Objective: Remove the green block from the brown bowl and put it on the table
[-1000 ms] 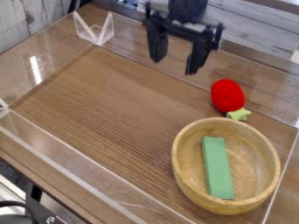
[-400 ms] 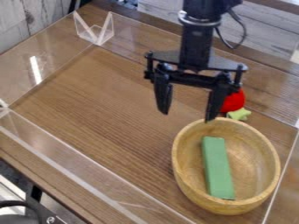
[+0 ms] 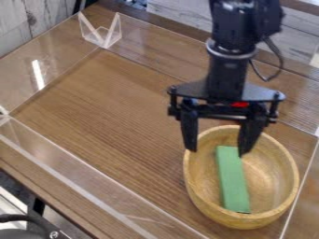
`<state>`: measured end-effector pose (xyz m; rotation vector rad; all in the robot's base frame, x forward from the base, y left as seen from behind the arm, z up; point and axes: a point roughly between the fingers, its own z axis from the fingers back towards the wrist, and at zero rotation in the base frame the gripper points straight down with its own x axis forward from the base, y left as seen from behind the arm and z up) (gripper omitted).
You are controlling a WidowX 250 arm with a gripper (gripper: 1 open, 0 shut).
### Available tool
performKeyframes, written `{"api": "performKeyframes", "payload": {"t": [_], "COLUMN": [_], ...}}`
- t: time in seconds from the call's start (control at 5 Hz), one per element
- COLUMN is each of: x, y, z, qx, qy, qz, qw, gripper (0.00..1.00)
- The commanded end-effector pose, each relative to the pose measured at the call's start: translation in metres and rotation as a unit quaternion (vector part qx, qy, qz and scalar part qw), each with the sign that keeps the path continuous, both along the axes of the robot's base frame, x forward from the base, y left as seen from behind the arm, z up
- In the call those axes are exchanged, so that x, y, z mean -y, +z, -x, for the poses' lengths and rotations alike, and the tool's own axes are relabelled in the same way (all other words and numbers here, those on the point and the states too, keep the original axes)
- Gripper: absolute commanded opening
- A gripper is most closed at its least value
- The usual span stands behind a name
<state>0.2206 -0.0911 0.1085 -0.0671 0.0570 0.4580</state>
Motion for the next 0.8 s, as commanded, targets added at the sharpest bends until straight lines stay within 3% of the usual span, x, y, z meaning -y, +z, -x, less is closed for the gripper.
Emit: {"api": "performKeyframes", "payload": {"t": [0.0, 0.2, 0.6], "x": [0.016, 0.028, 0.021], "y": [0.005, -0.004, -0.006], "z": [0.003, 0.006, 0.003], "qx": [0.035, 0.045, 0.062], "qy": [0.027, 0.044, 0.047], "qz": [0.013, 0.019, 0.009], "qw": [0.9989, 0.9978, 0.9970], "gripper": [1.00, 1.00, 1.00]}}
